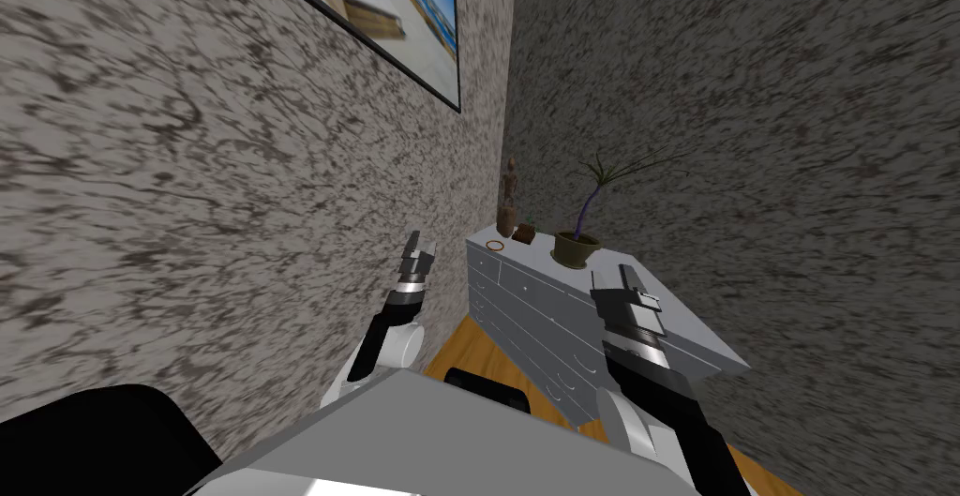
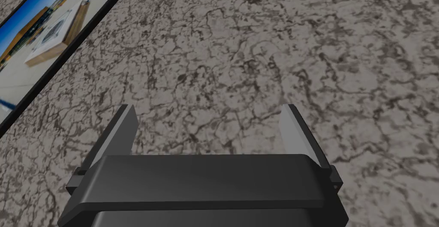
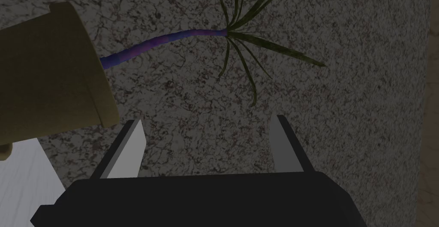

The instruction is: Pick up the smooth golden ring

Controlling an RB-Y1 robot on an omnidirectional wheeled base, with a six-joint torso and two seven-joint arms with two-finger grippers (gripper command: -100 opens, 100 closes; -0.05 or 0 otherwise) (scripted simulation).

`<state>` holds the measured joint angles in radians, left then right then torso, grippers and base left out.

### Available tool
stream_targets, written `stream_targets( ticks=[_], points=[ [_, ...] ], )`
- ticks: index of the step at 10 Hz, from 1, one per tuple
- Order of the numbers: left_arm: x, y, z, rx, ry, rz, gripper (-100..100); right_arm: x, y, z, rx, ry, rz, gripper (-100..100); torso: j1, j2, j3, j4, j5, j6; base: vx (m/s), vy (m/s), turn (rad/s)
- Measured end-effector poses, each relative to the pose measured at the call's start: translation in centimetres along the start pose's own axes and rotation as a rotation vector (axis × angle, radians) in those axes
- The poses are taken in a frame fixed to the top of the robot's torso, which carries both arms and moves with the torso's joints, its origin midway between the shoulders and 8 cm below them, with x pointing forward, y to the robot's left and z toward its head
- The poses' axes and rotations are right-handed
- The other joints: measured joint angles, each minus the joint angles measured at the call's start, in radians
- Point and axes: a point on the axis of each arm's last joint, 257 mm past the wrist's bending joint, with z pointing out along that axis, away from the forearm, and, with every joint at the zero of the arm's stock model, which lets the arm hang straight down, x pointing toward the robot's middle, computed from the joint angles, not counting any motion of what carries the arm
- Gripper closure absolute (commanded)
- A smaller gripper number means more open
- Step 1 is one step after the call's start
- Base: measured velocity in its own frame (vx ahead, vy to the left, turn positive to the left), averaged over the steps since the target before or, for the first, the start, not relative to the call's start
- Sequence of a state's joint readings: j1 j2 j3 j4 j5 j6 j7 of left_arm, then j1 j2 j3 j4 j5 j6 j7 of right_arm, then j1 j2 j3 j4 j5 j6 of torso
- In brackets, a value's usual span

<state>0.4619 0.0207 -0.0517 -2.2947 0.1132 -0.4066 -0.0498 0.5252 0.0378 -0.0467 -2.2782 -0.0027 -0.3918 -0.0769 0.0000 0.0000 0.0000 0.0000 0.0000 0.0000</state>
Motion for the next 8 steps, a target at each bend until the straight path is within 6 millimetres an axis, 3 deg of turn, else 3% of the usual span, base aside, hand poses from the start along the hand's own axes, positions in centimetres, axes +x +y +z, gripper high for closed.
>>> stream_targets(
  ticks=[8],
  points=[
    [2.6, 3.7, -0.1, -0.164, 0.129, 0.018, -100, 0.0, 0.0, 0.0, 0.0, 0.0, 0.0, 0, -0.003, 0.0, 0.0, 0.0, -0.001, 0.0, 0.001, -0.032, -0.074]
  ],
)
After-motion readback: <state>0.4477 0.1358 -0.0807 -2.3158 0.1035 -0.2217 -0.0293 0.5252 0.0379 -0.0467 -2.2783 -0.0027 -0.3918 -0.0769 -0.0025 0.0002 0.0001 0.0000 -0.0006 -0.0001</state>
